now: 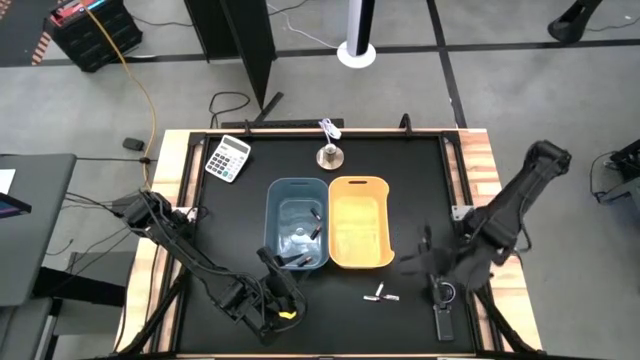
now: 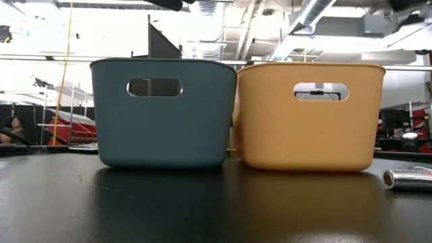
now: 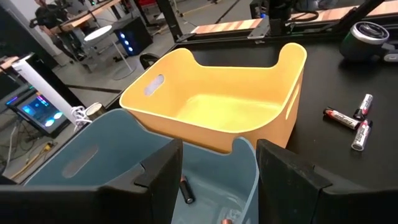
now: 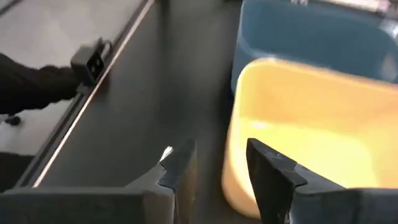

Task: Sort batteries
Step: Put the right silver battery into the yellow bin

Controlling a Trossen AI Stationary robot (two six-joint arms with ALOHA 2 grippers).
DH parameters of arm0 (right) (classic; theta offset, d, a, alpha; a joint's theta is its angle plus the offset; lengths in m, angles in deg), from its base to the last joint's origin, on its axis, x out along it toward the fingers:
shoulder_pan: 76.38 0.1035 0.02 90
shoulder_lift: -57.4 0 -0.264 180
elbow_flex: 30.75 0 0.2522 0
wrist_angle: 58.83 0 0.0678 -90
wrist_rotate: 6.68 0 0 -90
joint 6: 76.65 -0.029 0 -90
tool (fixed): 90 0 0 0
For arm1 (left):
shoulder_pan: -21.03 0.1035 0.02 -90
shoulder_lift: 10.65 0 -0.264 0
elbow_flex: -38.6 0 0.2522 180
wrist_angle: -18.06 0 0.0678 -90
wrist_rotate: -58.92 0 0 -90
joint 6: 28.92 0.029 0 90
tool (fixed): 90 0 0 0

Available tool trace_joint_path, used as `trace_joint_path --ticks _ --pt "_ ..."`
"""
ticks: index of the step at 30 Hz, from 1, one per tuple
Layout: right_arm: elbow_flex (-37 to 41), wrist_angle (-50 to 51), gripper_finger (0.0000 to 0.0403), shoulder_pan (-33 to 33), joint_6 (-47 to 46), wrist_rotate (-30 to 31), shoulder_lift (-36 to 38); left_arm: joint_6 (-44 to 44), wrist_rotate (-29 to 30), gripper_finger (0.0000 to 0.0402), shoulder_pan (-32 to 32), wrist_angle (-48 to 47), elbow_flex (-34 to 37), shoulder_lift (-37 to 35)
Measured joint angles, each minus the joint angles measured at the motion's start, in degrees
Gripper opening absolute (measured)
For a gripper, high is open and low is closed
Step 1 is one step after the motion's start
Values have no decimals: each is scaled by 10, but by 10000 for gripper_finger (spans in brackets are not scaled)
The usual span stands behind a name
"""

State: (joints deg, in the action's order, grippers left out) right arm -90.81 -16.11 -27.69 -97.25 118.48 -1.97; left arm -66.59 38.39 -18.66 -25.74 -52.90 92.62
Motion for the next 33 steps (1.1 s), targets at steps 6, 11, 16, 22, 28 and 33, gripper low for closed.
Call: trace_joint_path --ticks 6,11,16,22,28,33 --pt "-26 50 190 37 -151 -16 -104 0 1 199 1 0 0 0" --pt "-26 49 219 62 -253 -45 -169 -1 2 199 1 1 0 0" --pt "-26 46 223 69 -307 -67 -227 -3 3 199 1 1 0 0" --pt "-26 11 219 58 -319 -68 -299 -5 3 199 1 3 0 0" --pt "-26 -24 219 47 -321 -81 -351 -3 3 199 1 9 0 0" --pt "-27 -50 219 40 -321 -94 -375 -3 3 199 1 11 0 0"
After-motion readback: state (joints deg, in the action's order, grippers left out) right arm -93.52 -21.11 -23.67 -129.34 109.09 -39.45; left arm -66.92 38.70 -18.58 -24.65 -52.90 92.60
